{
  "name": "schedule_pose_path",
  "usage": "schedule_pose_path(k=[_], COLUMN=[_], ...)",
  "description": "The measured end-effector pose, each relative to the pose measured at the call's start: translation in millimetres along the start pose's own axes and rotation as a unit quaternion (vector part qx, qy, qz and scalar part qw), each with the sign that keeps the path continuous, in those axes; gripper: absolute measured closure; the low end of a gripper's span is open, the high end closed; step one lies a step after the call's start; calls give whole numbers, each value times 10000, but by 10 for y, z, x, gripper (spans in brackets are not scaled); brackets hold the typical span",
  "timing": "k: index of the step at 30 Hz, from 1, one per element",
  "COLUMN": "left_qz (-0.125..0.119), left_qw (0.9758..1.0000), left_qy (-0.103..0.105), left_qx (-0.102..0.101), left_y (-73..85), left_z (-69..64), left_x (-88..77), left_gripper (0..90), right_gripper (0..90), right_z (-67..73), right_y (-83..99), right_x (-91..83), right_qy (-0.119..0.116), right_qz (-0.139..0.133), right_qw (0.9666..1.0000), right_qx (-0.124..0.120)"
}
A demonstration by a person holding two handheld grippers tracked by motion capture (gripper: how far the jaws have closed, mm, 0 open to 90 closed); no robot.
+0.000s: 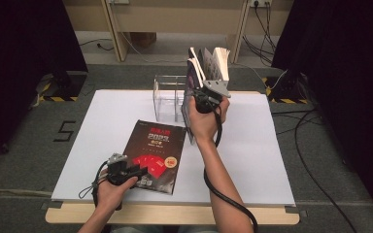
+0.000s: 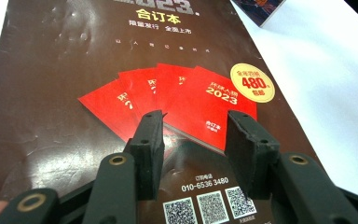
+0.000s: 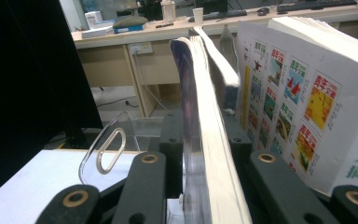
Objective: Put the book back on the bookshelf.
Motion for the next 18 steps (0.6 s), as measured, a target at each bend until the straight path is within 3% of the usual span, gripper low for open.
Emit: schedule_pose_path(k=[18], left_qz=[-21], left_qw=[10000], left_qy=[14], left_qx=[-9], left_y=[-8], left_z=[-8], left_x=[-10], left_gripper=[561], right_gripper=[743], right_z=[-61], right_y=[165], right_x=[-157], right_qy=[-126], right_qz=[234], right_qw=[9995], right_qx=[189])
Point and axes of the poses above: each handheld gripper's, and its own axes: x roughly forward along the jaws, y roughly out of its underside, z roughly to its left, the point moved 8 cm from there along x, roughly forward along the jaws, and after that the axes turned 9 degrees about -x, right-handed, at the moved point
